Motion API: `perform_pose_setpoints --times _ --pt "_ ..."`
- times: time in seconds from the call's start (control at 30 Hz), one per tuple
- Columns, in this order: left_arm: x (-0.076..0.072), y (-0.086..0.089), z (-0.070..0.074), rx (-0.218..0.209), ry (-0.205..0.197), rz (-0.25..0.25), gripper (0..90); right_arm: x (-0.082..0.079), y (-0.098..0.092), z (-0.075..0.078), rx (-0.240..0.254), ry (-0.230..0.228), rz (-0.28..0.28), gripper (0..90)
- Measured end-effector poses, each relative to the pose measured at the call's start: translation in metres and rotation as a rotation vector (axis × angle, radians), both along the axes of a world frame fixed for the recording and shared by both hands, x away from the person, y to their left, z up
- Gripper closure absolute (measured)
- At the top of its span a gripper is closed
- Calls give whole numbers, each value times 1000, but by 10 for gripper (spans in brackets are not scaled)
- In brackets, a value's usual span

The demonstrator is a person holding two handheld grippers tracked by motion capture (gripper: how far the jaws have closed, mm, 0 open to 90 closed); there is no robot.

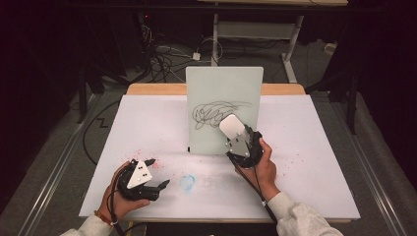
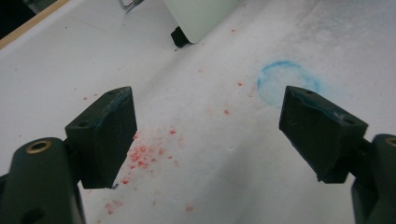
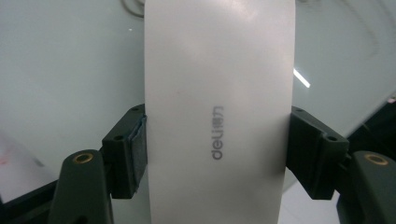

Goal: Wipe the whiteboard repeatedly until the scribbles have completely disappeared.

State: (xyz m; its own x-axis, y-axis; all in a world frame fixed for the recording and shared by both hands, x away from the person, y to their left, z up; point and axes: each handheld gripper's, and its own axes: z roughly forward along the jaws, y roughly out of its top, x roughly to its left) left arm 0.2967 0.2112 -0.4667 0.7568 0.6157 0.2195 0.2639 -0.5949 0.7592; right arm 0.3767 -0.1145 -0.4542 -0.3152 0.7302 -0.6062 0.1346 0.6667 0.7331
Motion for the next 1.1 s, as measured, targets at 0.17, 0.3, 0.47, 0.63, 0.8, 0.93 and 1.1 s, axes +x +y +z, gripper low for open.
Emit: perform_pose_setpoints --times 0.17,0.3,0.47,0.63,0.8,0.93,1.1 --pt "0 0 0 3 0 0 185 -6 13 -14 -62 11 18 311" --pt "0 0 0 0 0 1 185 -7 15 -16 -63 17 30 311" --pt "0 1 0 -1 0 1 185 -5 12 -12 -44 32 52 311" --pt "-1 1 0 0 1 2 185 -3 6 -5 -20 17 44 311" --pt "-1 1 0 2 2 1 185 4 -11 10 29 -15 -4 311" --pt "0 1 -1 2 2 3 185 12 -33 28 114 -51 -68 311" --pt "0 0 -1 5 1 3 185 20 -52 50 198 -66 -120 311"
